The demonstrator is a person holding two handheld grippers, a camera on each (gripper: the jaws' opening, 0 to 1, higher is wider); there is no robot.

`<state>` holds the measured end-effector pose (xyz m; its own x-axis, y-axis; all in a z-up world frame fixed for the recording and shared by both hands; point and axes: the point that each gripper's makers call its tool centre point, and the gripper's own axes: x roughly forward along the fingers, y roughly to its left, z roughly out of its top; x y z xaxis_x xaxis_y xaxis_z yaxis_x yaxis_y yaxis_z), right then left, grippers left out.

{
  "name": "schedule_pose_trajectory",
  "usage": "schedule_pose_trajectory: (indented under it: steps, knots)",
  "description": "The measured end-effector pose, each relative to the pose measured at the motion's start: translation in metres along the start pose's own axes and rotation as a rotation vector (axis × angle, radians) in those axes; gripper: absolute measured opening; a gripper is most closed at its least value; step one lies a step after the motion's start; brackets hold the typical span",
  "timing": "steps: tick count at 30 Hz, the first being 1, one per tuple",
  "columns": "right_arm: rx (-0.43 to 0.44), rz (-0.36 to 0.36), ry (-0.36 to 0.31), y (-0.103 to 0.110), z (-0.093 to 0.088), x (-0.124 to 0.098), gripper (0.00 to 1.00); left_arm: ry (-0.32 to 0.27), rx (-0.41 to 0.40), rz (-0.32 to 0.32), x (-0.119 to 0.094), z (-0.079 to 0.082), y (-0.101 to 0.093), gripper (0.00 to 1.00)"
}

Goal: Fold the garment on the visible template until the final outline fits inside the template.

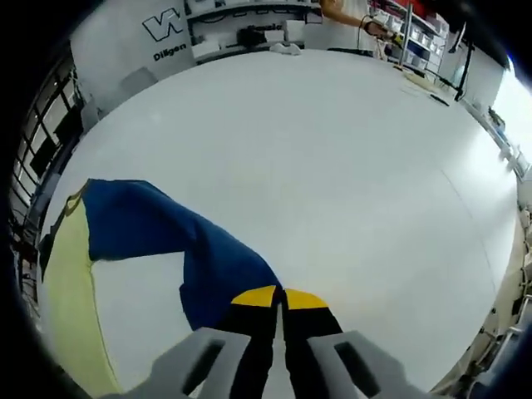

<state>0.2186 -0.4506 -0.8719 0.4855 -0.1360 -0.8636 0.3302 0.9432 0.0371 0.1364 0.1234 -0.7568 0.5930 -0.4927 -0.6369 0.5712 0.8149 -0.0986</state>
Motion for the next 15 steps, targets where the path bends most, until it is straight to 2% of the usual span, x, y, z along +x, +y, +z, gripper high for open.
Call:
schedule_pose_trajectory:
  steps: [5, 10, 15]
  knots:
    - [-0.019, -0.008, 0.009, -0.005, 0.005, 0.001, 0.0, 0.003, -0.003, -0.003, 0.002, -0.001, 0.0, 0.95]
    - [-0.067, -0.044, -0.044, -0.018, 0.032, -0.006, 0.0, 0.007, 0.005, -0.002, 0.001, 0.0, 0.001, 0.95]
    - [-0.15, -0.098, -0.11, -0.03, 0.07, -0.01, 0.0, 0.013, 0.004, 0.002, 0.002, 0.0, 0.003, 0.94]
